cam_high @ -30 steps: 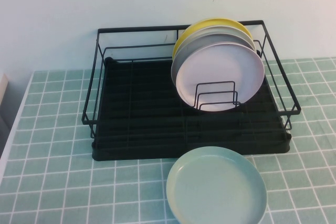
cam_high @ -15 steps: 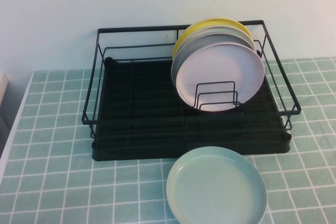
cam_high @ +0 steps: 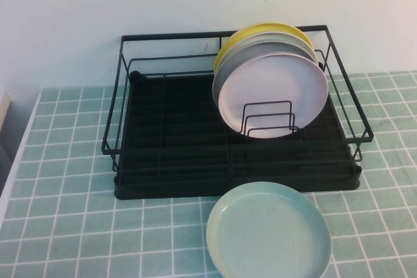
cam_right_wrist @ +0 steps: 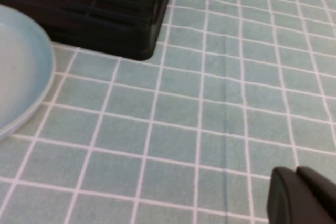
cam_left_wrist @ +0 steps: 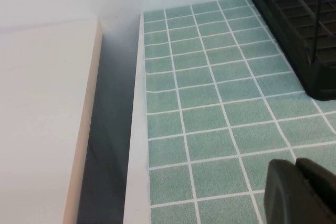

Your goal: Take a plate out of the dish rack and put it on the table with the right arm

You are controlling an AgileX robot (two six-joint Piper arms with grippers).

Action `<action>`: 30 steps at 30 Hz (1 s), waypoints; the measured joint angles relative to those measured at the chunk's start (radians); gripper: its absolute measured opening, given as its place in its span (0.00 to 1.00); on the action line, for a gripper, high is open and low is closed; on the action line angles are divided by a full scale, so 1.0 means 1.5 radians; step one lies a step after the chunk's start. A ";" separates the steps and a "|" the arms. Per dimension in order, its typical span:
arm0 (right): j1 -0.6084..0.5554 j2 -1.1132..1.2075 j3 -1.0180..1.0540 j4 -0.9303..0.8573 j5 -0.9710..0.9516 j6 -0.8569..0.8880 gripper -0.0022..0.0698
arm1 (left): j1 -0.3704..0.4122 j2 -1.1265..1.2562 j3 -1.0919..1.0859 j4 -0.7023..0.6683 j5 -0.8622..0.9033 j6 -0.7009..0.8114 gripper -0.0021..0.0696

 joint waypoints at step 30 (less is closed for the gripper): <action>-0.035 -0.127 0.082 0.000 -0.059 0.000 0.03 | -0.001 0.000 0.000 0.000 0.000 0.000 0.02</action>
